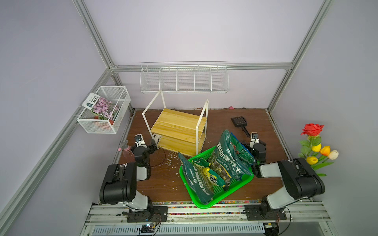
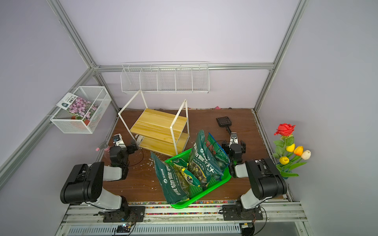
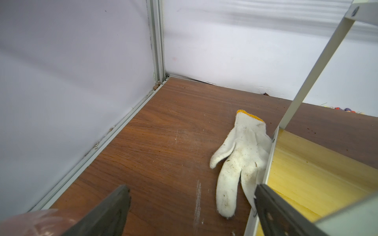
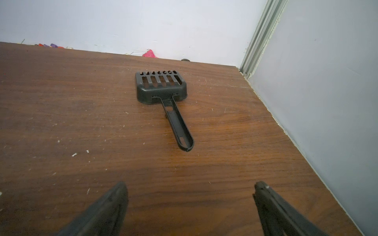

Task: Take down the fertilizer bag from the shelf
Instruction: Reset both arms

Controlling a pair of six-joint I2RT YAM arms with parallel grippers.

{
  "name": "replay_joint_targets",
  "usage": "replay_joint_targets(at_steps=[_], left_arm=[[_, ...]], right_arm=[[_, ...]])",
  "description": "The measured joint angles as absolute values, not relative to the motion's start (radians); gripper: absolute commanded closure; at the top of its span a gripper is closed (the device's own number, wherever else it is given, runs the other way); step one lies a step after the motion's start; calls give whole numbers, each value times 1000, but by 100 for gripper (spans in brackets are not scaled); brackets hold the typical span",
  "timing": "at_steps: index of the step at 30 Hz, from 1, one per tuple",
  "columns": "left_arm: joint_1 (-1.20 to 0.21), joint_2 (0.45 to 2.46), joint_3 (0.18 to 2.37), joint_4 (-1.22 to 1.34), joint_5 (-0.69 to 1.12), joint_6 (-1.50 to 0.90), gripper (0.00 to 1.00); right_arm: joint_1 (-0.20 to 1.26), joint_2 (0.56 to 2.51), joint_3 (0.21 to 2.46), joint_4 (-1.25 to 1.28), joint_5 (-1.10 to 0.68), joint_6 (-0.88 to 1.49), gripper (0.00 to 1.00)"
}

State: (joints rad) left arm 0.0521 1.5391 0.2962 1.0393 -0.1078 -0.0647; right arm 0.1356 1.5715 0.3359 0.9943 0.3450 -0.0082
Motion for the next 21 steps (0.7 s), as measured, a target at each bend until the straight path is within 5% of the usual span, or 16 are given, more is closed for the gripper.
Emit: replay_joint_targets(at_steps=[8,21], left_arm=[[-109,1575,224,1216,-327,0,1],[-130,1581,213,1286,-360,33,1]], right_arm=[[136,1571,336,995,348,-8,1],[136,1571,336,995,348,-8,1]])
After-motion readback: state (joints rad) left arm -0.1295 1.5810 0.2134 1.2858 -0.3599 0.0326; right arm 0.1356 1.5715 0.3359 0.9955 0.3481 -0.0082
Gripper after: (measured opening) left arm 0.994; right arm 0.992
